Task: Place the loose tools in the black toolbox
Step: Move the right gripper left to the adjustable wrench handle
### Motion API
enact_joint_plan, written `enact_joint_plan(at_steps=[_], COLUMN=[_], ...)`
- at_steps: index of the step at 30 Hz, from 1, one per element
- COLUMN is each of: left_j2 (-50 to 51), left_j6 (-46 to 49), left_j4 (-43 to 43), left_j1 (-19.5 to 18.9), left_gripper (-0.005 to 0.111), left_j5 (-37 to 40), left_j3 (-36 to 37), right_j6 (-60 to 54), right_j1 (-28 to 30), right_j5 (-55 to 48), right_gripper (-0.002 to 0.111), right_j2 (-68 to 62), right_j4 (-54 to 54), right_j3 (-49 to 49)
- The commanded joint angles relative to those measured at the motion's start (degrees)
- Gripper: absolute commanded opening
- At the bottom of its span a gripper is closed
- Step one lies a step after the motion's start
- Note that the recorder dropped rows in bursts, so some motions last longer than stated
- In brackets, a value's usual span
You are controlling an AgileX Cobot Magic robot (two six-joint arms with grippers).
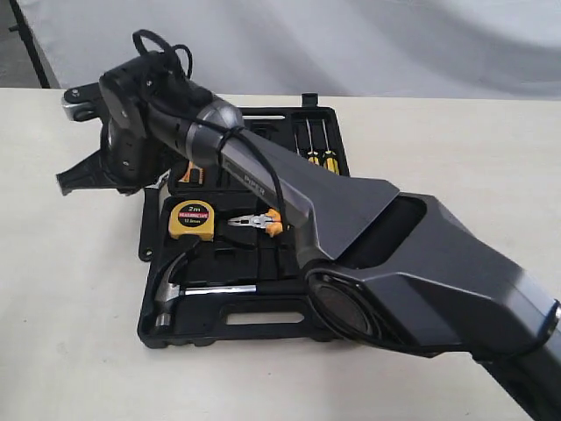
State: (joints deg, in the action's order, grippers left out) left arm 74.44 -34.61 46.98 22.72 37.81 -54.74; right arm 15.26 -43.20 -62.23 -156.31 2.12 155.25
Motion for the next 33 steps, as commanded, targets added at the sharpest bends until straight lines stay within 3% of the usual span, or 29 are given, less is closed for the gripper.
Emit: enact_joint_plan(at_steps=[1,6,19,25,33], left_j2=[-0.46,-0.46,-0.46,-0.46,-0.46], left_j6=[-0.59,-0.59,-0.59,-0.59,-0.59], left_j4=[-0.78,-0.78,-0.78,-0.78,-0.78], left_j1=[-0.19,-0.19,-0.19,-0.19,-0.19], left_gripper=[0.001,0.001,0.001,0.001,0.001], left_j5=[-0.97,-0.97,-0.97,-0.97,-0.97], left_j3=[0.53,0.53,0.53,0.53,0.53], right_j6=[1.91,1.91,-1.78,-1.78,-5.67], right_j1=[0.29,0.8,-1.35,-4.4,-4.25], right_j5=[0.23,1.59,-7.73,-7.73,-7.73], right_gripper=[0.0,0.0,0.0,0.0,0.001], right_j2=[-1.94,-3.41,-5.66,-5.66,-1.79], right_j4=[8.83,9.45,-6.79,-8.76,-8.14], right_j3=[1.29,1.29,1.18,1.31,6.11])
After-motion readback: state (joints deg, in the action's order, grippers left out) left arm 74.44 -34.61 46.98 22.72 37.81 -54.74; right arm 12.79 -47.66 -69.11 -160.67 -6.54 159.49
